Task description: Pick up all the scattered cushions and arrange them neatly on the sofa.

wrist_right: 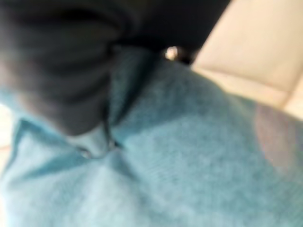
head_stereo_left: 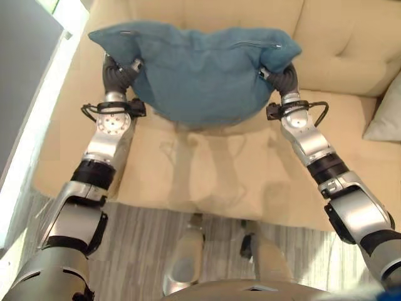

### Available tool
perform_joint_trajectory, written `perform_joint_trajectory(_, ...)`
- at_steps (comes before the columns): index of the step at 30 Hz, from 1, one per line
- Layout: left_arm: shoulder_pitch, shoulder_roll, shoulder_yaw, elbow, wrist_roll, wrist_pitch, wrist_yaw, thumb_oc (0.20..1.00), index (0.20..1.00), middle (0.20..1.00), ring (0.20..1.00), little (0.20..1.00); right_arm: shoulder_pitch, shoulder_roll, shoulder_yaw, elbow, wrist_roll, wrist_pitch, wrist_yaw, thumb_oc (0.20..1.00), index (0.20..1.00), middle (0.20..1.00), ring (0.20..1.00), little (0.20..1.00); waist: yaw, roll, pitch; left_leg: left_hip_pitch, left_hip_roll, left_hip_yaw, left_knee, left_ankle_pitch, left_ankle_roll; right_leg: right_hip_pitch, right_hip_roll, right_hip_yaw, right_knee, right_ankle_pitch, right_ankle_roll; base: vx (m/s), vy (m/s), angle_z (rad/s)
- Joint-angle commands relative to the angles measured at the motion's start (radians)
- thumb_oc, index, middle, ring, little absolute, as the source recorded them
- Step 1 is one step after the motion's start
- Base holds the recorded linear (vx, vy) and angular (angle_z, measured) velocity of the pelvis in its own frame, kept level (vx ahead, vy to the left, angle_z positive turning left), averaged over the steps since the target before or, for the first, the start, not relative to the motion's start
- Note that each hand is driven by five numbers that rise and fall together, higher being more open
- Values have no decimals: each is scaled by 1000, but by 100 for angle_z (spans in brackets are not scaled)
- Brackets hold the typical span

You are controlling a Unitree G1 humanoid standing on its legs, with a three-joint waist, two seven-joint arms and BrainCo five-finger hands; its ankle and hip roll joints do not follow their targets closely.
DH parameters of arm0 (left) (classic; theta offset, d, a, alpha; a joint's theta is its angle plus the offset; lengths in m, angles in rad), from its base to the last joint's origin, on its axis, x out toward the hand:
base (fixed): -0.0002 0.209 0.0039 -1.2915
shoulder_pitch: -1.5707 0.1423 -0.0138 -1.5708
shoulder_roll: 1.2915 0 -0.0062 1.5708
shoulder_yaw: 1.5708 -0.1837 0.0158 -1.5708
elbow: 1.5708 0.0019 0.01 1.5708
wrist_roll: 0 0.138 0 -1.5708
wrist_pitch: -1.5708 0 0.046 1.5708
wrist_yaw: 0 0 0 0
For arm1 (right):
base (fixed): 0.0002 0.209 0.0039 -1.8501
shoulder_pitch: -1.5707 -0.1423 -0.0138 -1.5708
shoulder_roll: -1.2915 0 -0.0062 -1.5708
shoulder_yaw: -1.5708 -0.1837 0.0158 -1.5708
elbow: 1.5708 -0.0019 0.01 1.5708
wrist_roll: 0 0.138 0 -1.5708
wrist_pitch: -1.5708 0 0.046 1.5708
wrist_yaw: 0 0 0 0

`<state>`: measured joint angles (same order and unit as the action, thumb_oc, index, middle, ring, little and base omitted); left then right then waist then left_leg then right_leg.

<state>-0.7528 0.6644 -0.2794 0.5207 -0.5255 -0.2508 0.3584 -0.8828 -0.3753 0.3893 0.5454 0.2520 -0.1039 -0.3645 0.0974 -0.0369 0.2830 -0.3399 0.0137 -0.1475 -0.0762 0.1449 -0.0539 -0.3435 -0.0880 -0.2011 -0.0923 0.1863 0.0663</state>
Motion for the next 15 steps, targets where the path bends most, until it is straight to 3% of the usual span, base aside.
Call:
perform_joint_trajectory(1,-163,2,-55,-8,-10,-118,0,200,200,200,200,200,-132,6,29,-81,-33,-98,-18,200,200,200,200,200,-6,-4,-53,7,-56,63,31,-79,25,50,-20,33,40,-69,86,-39,67,-8)
perform_joint_trajectory(8,-295,-6,-98,95,-22,-123,8,200,200,200,200,200,-202,-8,21,-36,-100,-108,-78,200,200,200,200,200,-37,-10,-43,-104,-50,67,30,-59,16,-63,-15,57,10,-26,101,-10,60,-1)
perform_joint_trajectory(14,-449,26,-158,227,-4,-112,30,200,200,200,200,200,-342,-22,57,57,-126,-101,-120,200,200,200,200,200,-34,-23,-44,-153,-45,64,30,-60,14,-126,-9,71,5,-14,113,7,33,-8)
perform_joint_trajectory(15,-474,31,-162,250,-7,-111,36,708,708,708,708,708,-371,-27,69,75,-128,-98,-125,278,278,278,278,278,-34,-25,-44,-165,-46,63,31,-53,15,-139,-10,71,5,-10,115,0,0,0)
